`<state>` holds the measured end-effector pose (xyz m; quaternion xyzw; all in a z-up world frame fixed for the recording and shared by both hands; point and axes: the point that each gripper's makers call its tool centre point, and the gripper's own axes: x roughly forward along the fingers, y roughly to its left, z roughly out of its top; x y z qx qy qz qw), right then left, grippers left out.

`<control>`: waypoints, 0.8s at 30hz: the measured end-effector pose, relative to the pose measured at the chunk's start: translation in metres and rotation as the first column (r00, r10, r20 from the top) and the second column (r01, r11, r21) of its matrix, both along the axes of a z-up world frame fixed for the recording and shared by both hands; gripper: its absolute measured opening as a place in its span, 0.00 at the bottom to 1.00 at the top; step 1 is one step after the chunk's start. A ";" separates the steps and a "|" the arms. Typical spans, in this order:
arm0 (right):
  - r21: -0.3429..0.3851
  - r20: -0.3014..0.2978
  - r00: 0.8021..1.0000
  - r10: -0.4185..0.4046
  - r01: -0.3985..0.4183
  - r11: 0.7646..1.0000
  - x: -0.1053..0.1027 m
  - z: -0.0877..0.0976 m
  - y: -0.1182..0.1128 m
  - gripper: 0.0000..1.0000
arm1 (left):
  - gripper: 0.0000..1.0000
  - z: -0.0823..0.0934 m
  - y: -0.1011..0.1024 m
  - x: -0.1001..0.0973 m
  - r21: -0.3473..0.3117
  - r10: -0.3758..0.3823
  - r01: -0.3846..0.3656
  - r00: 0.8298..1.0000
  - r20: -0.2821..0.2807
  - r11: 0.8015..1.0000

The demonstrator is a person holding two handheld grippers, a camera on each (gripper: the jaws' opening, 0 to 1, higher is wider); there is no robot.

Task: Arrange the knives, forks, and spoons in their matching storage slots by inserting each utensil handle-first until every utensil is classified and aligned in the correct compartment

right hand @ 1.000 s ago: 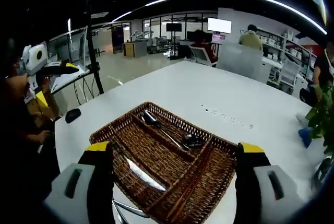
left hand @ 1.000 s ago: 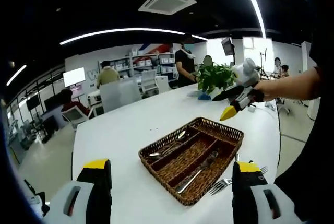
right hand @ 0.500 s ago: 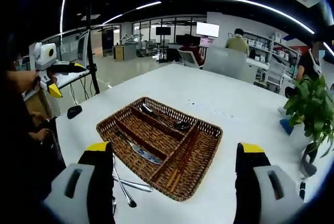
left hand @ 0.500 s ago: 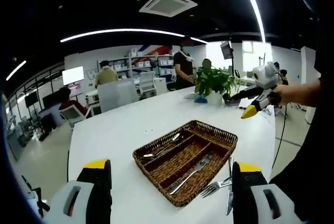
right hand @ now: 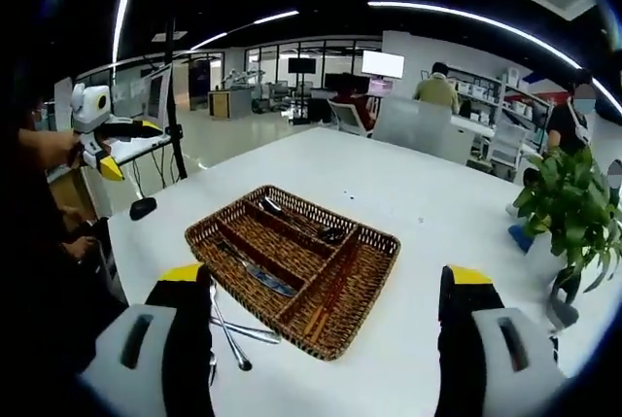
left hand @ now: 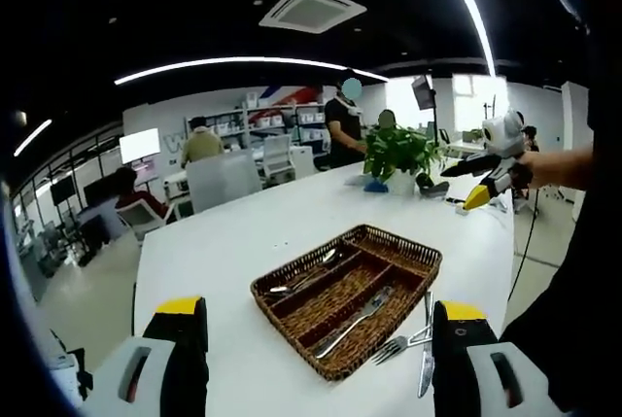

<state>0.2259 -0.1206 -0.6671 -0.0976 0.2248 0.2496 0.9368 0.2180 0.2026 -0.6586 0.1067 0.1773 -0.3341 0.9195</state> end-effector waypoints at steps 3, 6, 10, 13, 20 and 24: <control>-0.008 -0.013 1.000 0.000 0.000 1.000 -0.002 -0.004 -0.002 0.99 | 1.00 -0.005 0.000 -0.003 -0.005 -0.002 0.002 1.000 -0.028 1.000; -0.004 -0.017 1.000 -0.006 0.006 1.000 -0.002 -0.004 -0.003 0.99 | 1.00 -0.007 0.003 -0.004 0.016 -0.014 0.014 1.000 -0.024 1.000; 0.001 -0.014 1.000 -0.007 0.007 1.000 -0.001 -0.003 -0.003 0.99 | 1.00 -0.004 0.008 0.001 0.015 -0.012 0.012 1.000 -0.016 1.000; -0.001 -0.010 1.000 -0.017 0.017 1.000 0.000 -0.002 -0.005 0.99 | 1.00 -0.002 0.008 0.003 0.013 -0.011 0.011 1.000 0.000 1.000; -0.008 -0.020 0.999 -0.031 0.030 1.000 -0.002 -0.003 -0.012 0.99 | 1.00 -0.005 0.009 0.005 0.023 -0.030 0.030 1.000 -0.003 0.999; -0.014 -0.028 0.999 -0.027 0.027 1.000 -0.004 -0.009 -0.012 0.99 | 1.00 -0.009 0.010 0.005 0.026 -0.028 0.028 1.000 -0.014 0.999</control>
